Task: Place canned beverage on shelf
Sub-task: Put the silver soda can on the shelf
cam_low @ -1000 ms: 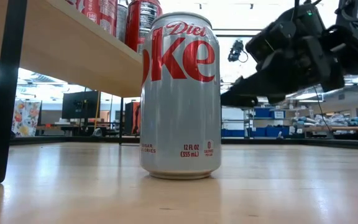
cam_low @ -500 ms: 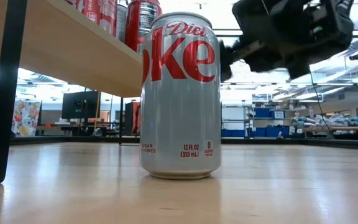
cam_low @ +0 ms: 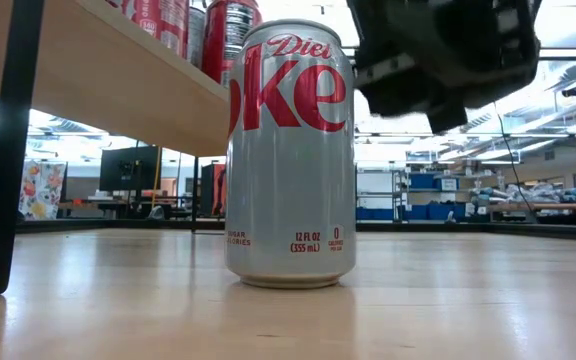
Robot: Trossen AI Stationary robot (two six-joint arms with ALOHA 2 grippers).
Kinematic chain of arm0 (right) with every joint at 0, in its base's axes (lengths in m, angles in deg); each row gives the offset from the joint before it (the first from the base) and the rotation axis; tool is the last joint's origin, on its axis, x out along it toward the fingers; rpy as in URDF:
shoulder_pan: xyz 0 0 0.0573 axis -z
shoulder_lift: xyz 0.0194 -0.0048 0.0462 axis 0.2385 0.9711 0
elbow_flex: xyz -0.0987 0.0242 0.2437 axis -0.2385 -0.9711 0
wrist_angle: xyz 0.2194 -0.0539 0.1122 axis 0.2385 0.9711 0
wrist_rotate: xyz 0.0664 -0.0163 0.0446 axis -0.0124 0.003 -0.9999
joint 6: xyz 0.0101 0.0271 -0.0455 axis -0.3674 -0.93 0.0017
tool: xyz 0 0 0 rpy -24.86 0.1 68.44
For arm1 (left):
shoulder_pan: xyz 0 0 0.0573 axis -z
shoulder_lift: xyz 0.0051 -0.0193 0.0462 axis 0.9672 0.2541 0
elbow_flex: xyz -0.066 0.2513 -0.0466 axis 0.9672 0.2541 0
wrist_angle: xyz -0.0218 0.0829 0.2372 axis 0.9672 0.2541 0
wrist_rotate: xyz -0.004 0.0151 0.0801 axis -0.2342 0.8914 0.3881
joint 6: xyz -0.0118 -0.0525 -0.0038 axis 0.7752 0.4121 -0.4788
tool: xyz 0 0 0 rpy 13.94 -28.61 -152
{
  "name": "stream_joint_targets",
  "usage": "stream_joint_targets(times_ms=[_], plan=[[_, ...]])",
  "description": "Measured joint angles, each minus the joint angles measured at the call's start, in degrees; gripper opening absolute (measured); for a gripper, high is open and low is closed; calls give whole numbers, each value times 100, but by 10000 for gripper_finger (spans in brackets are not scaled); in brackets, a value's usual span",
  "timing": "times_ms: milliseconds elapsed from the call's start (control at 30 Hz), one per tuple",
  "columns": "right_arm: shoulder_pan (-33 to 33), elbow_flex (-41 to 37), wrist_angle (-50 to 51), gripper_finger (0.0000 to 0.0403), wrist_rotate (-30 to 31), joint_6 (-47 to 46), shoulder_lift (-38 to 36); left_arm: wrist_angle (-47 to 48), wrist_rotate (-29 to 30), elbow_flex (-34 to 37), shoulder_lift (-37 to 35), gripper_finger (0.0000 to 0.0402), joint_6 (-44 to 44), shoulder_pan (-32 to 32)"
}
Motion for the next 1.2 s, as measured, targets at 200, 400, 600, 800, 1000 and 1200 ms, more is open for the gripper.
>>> stream_joint_targets(times_ms=[200, 400, 600, 800, 1000, 1200], plan=[[-137, 503, 484, 399, -2, 276, -9, 2, -2, 0, 0, 400, 97, -3], [-274, 1199, 1376, 399, -13, 771, -11, 4, 52, 0, 0, 400, 165, -7], [-411, 1598, 1856, 399, -24, 1053, 73, 6, 59, 0, 0, 400, 185, -7], [-361, 1744, 1914, 398, -16, 1109, 554, 12, 56, 0, 0, 400, 146, -7], [-250, 1784, 1894, 398, -124, 1107, 800, 17, 44, 0, 0, 400, 146, -7], [-256, 1784, 2009, 390, -174, 1154, 898, 13, 42, 0, 0, 400, 146, -7]])
